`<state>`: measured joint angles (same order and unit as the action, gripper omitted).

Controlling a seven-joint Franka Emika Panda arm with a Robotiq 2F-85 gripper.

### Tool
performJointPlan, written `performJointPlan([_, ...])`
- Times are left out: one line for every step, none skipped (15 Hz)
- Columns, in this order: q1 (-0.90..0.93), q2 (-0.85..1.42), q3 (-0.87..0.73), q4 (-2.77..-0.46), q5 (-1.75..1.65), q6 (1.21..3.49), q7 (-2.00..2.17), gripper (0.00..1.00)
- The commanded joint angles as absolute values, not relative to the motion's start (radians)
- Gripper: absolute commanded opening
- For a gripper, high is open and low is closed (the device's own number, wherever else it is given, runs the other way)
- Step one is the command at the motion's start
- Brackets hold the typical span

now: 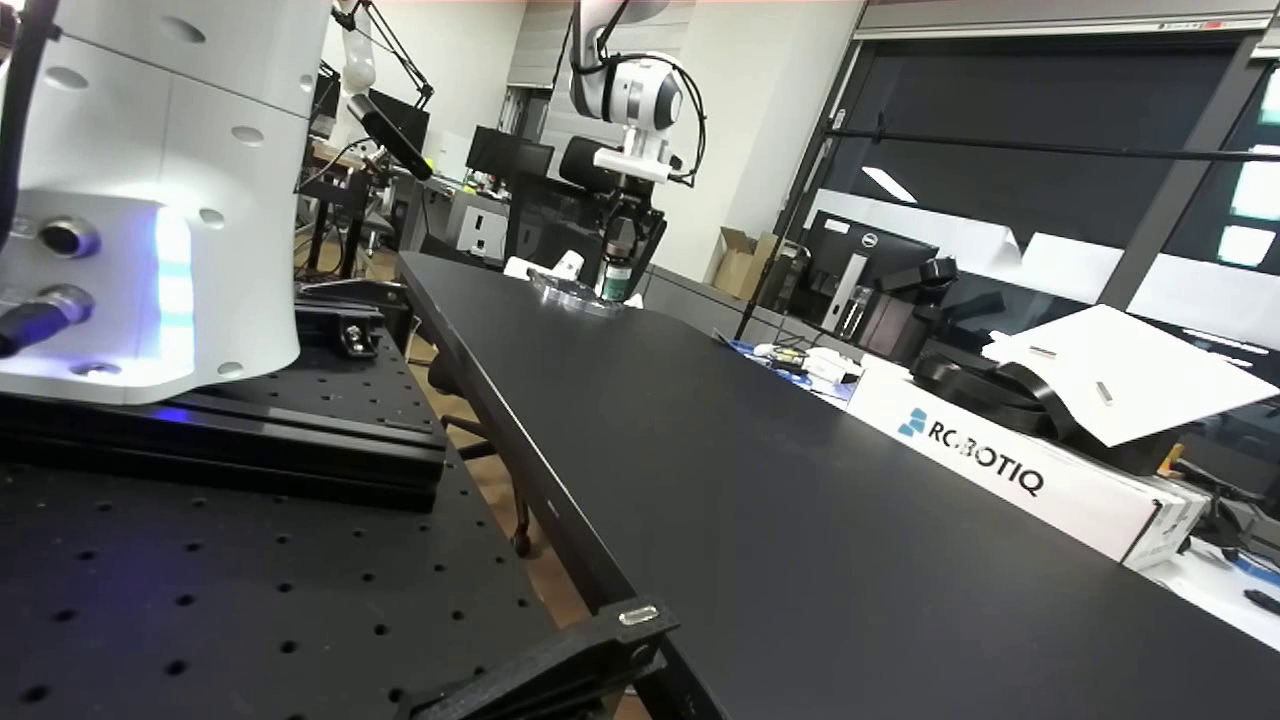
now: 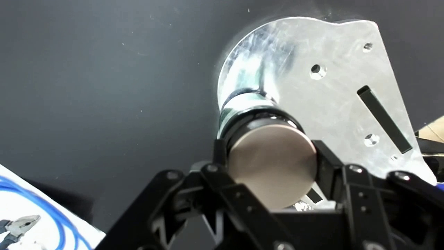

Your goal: Put the bottle on the silver thing

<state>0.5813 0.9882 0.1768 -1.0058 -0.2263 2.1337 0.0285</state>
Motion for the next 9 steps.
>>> performJointPlan([0.577, 1.105, 0.196, -0.791, -0.173, 1.991, -0.001, 0.36])
performJointPlan([0.575, 1.121, 0.199, -0.755, -0.157, 1.951, -0.009, 0.36])
performJointPlan([0.575, 1.134, 0.200, -0.725, -0.144, 1.915, -0.012, 0.36])
performJointPlan([0.575, 1.146, 0.201, -0.698, -0.131, 1.876, -0.016, 0.36])
performJointPlan([0.575, 1.157, 0.203, -0.673, -0.120, 1.837, -0.018, 0.36])
performJointPlan([0.577, 1.167, 0.201, -0.652, -0.115, 1.805, -0.016, 0.36])
performJointPlan([0.579, 1.175, 0.199, -0.634, -0.111, 1.774, -0.015, 0.36])
performJointPlan([0.585, 1.168, 0.181, -0.644, -0.098, 1.764, -0.016, 0.36])
performJointPlan([0.588, 1.177, 0.176, -0.625, -0.095, 1.745, -0.015, 0.36])
